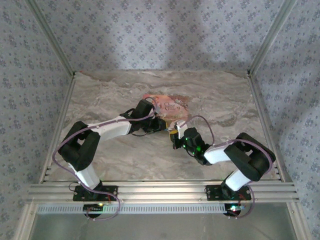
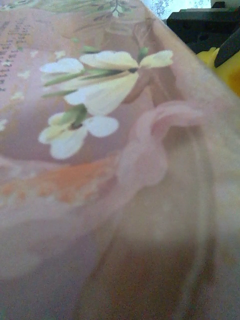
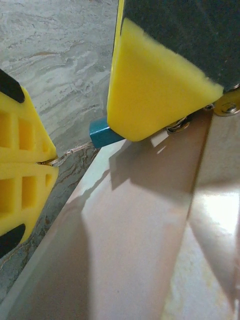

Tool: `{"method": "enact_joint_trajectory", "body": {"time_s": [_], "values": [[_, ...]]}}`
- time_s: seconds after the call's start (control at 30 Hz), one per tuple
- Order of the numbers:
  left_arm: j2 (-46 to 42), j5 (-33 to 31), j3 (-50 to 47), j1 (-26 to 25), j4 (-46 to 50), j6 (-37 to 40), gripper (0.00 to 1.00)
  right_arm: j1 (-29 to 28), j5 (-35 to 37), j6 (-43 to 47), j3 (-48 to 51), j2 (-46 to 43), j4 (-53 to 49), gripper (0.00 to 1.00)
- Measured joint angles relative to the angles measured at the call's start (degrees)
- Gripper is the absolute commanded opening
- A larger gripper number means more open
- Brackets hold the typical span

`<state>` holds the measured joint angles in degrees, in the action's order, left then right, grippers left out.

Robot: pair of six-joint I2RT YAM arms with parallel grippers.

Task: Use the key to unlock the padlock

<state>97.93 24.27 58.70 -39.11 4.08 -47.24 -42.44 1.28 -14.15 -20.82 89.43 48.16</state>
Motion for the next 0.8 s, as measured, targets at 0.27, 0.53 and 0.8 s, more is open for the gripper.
{"method": "enact_joint_trajectory", "body": {"time_s": [0.27,0.53,0.8], "values": [[0.0,0.0,0.0,0.0,0.0,0.0,0.19,0.5,-0.4,-0.4,0.3,0.0,0.7,0.0],[0.0,0.3,0.0,0.0,0.0,-0.4,0.19,0.6,-0.6,-0.7,0.4,0.0,2.1,0.0],[0.0,1.2,0.0,0.0,-0.4,-1.1,0.19,0.6,-0.6,-0.7,0.4,0.2,4.0,0.0]]}}
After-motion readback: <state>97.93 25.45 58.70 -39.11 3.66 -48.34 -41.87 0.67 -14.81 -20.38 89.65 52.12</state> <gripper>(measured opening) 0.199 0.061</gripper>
